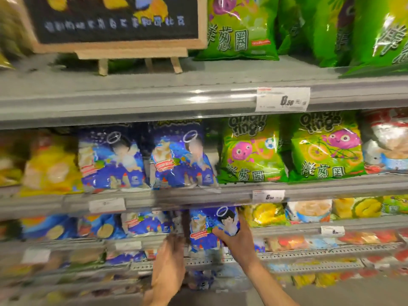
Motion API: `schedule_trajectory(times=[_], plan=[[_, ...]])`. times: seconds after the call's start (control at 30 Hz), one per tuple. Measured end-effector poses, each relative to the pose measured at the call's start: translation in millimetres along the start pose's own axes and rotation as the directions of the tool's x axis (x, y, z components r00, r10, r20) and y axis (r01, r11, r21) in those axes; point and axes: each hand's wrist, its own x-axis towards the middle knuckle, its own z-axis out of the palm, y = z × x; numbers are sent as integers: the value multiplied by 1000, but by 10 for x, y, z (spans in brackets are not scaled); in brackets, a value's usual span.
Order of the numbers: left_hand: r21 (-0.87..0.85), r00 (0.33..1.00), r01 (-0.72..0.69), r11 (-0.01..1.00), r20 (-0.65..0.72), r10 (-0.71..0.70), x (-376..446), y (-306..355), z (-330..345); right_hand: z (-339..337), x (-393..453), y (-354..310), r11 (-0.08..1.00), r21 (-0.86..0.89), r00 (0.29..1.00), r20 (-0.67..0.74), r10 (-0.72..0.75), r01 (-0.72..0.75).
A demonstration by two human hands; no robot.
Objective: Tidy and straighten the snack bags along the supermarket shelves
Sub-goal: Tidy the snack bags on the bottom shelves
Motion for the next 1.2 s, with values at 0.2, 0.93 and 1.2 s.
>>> schedule_trajectory(times=[0.2, 0.93, 1.2], plan=[[84, 1000, 11, 996, 20, -13, -54, -176, -203, 488, 286, -62, 999, -38, 998, -52, -18, 16], [109, 994, -80, 991, 84, 71, 14, -302, -182, 476, 440, 112, 989, -117, 991, 83, 103, -93], [-544, 991, 134, 829, 75, -111, 216, 471, 110, -5, 99, 155, 994, -104, 1000, -4, 21, -22]])
